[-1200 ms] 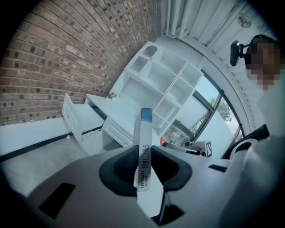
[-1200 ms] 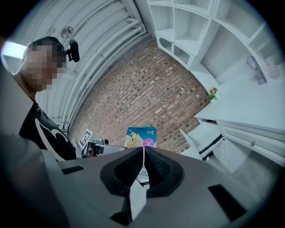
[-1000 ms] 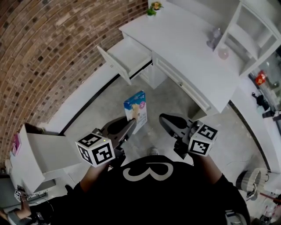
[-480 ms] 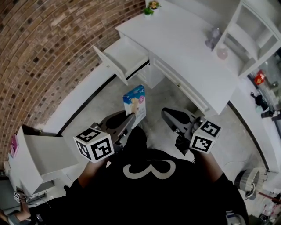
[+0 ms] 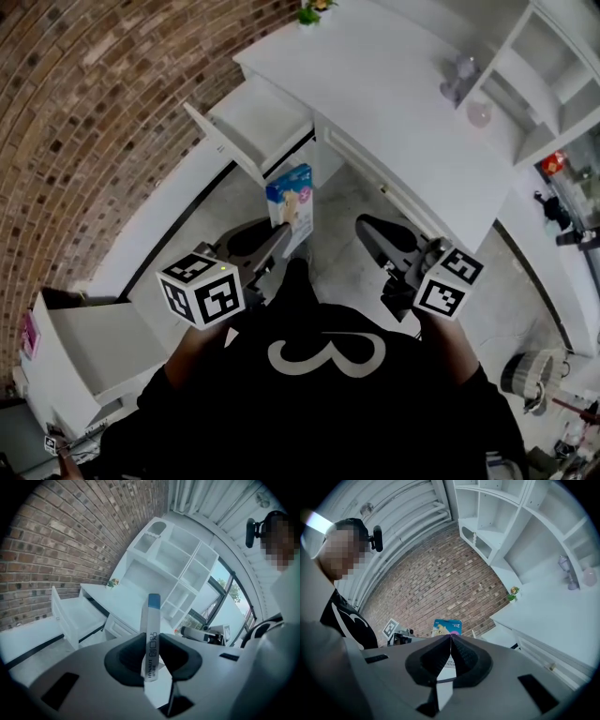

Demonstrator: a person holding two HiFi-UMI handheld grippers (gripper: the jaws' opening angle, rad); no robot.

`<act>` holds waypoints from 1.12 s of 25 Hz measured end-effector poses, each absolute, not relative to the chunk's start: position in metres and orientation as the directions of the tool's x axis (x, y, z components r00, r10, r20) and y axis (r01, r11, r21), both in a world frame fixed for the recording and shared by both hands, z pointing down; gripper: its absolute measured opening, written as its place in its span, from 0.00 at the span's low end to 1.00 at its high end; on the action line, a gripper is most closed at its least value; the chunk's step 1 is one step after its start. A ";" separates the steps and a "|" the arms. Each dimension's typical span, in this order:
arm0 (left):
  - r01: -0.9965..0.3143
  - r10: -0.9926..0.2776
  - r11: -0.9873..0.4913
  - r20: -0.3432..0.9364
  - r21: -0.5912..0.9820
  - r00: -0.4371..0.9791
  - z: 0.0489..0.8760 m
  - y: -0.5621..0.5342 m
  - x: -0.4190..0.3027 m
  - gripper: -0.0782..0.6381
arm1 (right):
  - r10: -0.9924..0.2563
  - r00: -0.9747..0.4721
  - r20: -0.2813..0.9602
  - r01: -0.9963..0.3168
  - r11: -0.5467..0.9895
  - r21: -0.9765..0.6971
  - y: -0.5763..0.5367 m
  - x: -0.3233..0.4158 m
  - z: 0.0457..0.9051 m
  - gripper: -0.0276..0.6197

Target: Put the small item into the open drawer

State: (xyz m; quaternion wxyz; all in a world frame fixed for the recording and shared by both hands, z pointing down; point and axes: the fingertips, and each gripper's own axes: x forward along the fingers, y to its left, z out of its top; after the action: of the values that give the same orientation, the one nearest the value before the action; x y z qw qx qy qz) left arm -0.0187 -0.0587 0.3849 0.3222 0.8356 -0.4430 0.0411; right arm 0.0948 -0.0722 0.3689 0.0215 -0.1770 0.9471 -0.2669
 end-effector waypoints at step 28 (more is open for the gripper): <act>-0.828 -0.556 -0.462 0.624 0.318 0.550 0.467 -0.316 -0.163 0.23 | -0.455 -0.880 0.140 -0.456 0.725 -0.516 -0.271 -0.011 0.377 0.06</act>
State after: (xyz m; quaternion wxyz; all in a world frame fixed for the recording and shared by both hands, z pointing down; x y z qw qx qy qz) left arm -0.1627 -0.3164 0.4668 0.3055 0.8256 -0.4188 0.2226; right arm -0.0108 -0.2709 0.3768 -0.0017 -0.2452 0.9287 -0.2782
